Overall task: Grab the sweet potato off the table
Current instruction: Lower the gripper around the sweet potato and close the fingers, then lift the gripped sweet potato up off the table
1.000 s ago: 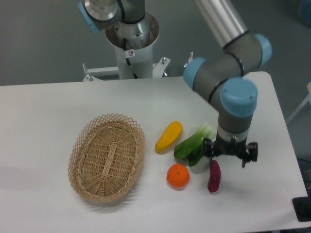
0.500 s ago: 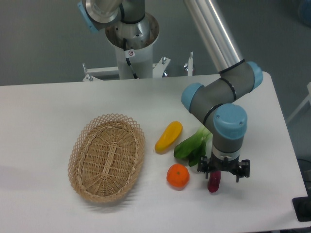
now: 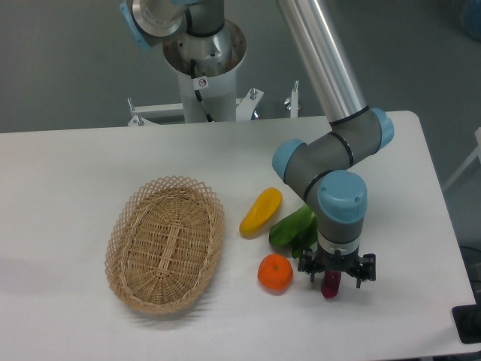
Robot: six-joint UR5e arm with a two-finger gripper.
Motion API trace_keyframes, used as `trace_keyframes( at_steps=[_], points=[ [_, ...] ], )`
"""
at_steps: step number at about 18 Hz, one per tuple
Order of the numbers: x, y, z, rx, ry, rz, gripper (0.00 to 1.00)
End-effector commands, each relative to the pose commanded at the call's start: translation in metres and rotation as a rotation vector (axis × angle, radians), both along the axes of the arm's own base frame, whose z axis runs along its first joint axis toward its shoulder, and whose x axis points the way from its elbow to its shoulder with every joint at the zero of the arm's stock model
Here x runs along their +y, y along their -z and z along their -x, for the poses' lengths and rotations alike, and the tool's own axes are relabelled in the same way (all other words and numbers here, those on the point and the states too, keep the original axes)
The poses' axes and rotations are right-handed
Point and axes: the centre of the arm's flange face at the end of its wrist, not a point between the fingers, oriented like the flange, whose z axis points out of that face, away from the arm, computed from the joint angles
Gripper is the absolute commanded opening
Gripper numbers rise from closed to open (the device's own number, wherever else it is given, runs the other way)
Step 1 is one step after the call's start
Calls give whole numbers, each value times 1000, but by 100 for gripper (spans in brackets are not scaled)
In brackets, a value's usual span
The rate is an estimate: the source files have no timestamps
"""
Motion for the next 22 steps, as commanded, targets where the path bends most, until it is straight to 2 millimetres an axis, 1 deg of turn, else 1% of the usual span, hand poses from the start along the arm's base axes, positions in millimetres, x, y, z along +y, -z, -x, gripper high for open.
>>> trace_keyframes(
  at_steps=[3, 4, 9, 11, 13, 14, 16, 19, 22],
  points=[
    [-1, -1, 1, 6, 34, 7, 33],
    [-1, -2, 1, 9, 42, 8, 28],
    [-1, -5, 1, 14, 61, 10, 24],
    [0, -11, 1, 26, 86, 11, 24],
    [-2, -31, 2, 51, 106, 5, 24],
    [-2, -44, 1, 68, 129, 3, 24],
    [-9, -67, -7, 86, 206, 23, 24],
    [-21, -114, -14, 64, 266, 54, 24],
    [-33, -173, -29, 43, 281, 53, 24]
  ],
)
